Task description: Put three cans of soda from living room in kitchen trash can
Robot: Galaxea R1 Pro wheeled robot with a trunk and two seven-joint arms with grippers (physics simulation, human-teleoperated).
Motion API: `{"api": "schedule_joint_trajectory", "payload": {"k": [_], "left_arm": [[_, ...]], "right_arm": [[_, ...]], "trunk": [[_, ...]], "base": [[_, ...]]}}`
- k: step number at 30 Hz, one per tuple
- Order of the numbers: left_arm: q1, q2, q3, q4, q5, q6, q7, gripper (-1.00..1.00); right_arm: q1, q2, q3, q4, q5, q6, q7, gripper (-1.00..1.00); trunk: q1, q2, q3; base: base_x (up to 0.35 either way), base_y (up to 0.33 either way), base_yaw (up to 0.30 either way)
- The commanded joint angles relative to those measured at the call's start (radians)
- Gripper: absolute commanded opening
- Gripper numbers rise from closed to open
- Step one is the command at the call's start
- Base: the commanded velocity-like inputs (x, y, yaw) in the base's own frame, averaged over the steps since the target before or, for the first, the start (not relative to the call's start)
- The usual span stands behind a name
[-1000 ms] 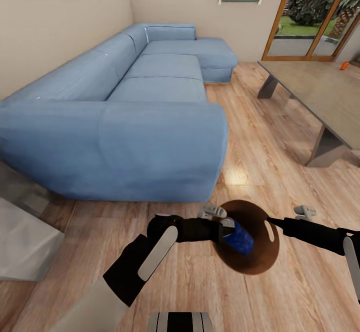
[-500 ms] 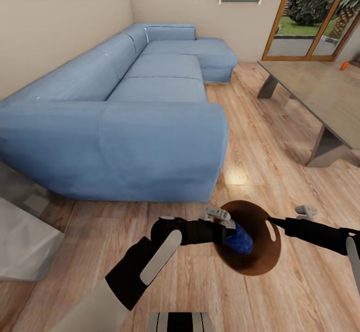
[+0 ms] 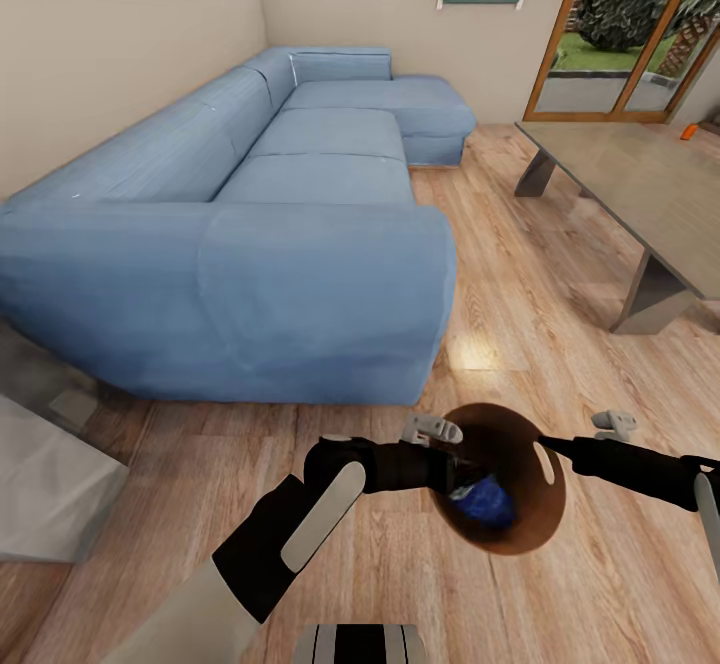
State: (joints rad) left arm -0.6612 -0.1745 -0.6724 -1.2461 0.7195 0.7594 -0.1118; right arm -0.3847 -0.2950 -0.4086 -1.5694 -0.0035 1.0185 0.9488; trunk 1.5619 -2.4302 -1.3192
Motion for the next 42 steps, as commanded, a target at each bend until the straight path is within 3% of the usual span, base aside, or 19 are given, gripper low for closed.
{"api": "schedule_joint_trajectory", "payload": {"k": [1,9,12,14,15,16,17,18,19,21,22,25,28,32,42], "left_arm": [[0.000,0.000,0.001,0.005,-0.040,-0.002,0.089,1.00],[0.001,0.000,-0.002,0.003,-0.048,-0.002,0.090,1.00],[0.002,0.000,-0.006,-0.015,-0.042,0.008,0.043,1.00],[0.003,0.000,-0.002,-0.014,-0.041,0.009,-0.146,1.00],[0.003,0.000,0.006,-0.004,-0.045,0.007,-0.302,1.00],[0.004,0.027,0.033,0.026,-0.052,0.000,-0.478,1.00],[0.004,0.051,0.057,0.046,-0.055,-0.003,-0.542,1.00],[0.004,0.076,0.093,0.065,-0.057,-0.013,-0.590,1.00],[0.005,0.122,0.196,0.100,-0.060,-0.049,-0.667,1.00],[0.005,0.124,0.205,0.104,-0.059,-0.052,-0.668,1.00],[0.004,0.130,0.210,0.098,-0.053,-0.046,-0.674,1.00],[0.005,0.147,0.217,0.085,-0.038,-0.029,-0.691,1.00],[0.005,0.164,0.230,0.089,-0.048,-0.024,-0.684,1.00],[0.006,0.187,0.253,0.089,-0.052,-0.026,-0.681,1.00],[0.007,0.237,0.277,0.146,-0.053,-0.009,-0.657,1.00]], "right_arm": [[0.000,0.000,0.002,-0.001,-0.090,0.029,0.004,-1.00],[0.000,0.000,0.001,0.000,-0.090,0.029,0.004,-1.00],[0.000,0.000,-0.009,-0.001,-0.089,0.029,0.004,-1.00],[0.000,-0.001,-0.042,-0.001,-0.088,0.029,0.000,-1.00],[0.000,-0.002,-0.076,-0.001,-0.084,0.029,-0.001,-1.00],[0.000,-0.010,-0.127,0.000,-0.078,0.029,-0.002,-1.00],[0.000,-0.019,-0.153,0.000,-0.076,0.029,-0.002,-1.00],[0.000,-0.028,-0.175,0.000,-0.075,0.029,-0.001,-1.00],[0.000,-0.042,-0.212,0.000,-0.054,0.029,-0.008,-1.00],[0.000,-0.042,-0.214,0.000,-0.029,0.029,-0.013,-1.00],[0.005,-0.036,-0.221,0.007,0.047,-0.003,-0.040,-1.00],[0.013,-0.025,-0.228,0.014,0.141,-0.026,-0.028,-1.00],[0.014,-0.012,-0.238,0.008,0.206,-0.045,-0.017,-1.00],[0.015,0.010,-0.261,0.003,0.254,-0.052,0.000,-1.00],[0.030,0.059,-0.272,-0.003,0.372,-0.076,0.007,-1.00]], "trunk": [[0.000,0.000,0.000],[0.000,0.000,0.000],[0.000,0.000,0.000],[0.000,0.000,0.000],[0.000,0.000,0.000],[0.000,0.000,0.000],[0.000,0.000,0.000],[0.000,0.000,0.000],[0.000,0.000,0.000],[0.000,0.000,0.000],[0.000,0.000,0.000],[0.000,0.000,0.000],[0.000,0.000,0.000],[0.000,0.000,0.000],[0.000,0.000,0.000]], "base": [[0.000,0.000,0.000],[0.000,0.000,0.000],[0.000,0.000,0.000],[0.000,0.000,0.000],[0.000,0.000,0.000],[0.000,0.000,0.000],[0.000,0.000,0.000],[0.000,0.000,0.000],[0.000,0.000,0.000],[0.000,0.000,0.000],[0.000,0.000,0.000],[0.000,0.000,0.000],[0.000,0.000,0.000],[0.000,0.000,0.000],[0.000,0.000,0.000]]}}
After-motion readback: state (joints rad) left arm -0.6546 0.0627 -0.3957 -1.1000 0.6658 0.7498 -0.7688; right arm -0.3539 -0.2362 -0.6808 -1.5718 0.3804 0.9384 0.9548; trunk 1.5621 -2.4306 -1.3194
